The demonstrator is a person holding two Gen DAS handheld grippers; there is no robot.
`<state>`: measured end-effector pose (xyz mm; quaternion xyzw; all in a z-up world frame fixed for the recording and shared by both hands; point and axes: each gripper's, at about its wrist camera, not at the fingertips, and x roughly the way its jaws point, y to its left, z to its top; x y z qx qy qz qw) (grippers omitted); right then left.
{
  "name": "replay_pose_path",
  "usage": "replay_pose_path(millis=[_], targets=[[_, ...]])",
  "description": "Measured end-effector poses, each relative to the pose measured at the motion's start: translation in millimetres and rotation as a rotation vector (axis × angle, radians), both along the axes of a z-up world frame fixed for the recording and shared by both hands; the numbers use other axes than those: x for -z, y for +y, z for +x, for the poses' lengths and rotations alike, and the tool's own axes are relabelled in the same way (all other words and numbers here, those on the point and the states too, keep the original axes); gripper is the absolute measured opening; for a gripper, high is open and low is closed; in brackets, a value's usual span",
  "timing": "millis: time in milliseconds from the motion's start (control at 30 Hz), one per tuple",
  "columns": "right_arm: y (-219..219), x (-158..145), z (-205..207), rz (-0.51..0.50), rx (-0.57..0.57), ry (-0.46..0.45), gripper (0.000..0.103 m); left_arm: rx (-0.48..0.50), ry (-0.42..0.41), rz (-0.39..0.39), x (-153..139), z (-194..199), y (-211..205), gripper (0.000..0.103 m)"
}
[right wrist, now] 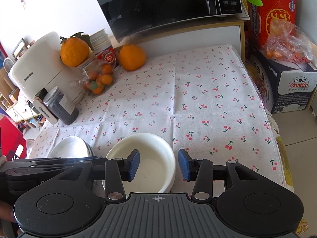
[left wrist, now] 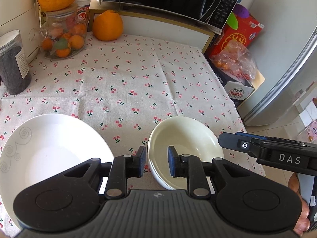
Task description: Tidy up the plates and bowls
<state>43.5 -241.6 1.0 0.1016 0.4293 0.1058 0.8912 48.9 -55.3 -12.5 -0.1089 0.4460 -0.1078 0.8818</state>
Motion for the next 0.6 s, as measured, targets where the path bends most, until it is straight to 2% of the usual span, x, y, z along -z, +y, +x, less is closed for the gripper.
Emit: replay_pose_path(millis=[100,400,433,500,600], targets=[[-3,3,2,0.009,0.027,0.020,0.051,-0.002,0.008,-0.014,2,1,1,0.024],[-9,13,7,0.026,0.091,0.084,0.053,0.015,0.014,-0.021,4,4,-1,0.036],[-10,13,7,0.029,0.097,0.085,0.061,0.020,0.013,-0.017,4,4,-2,0.038],[-11,13,7,0.030,0.108,0.084,0.068,0.028,0.013,-0.016,5,5,-2,0.041],[-12,14,9,0.041,0.119,0.097,0.068,0.033,0.007,-0.008,6,6,-2,0.045]])
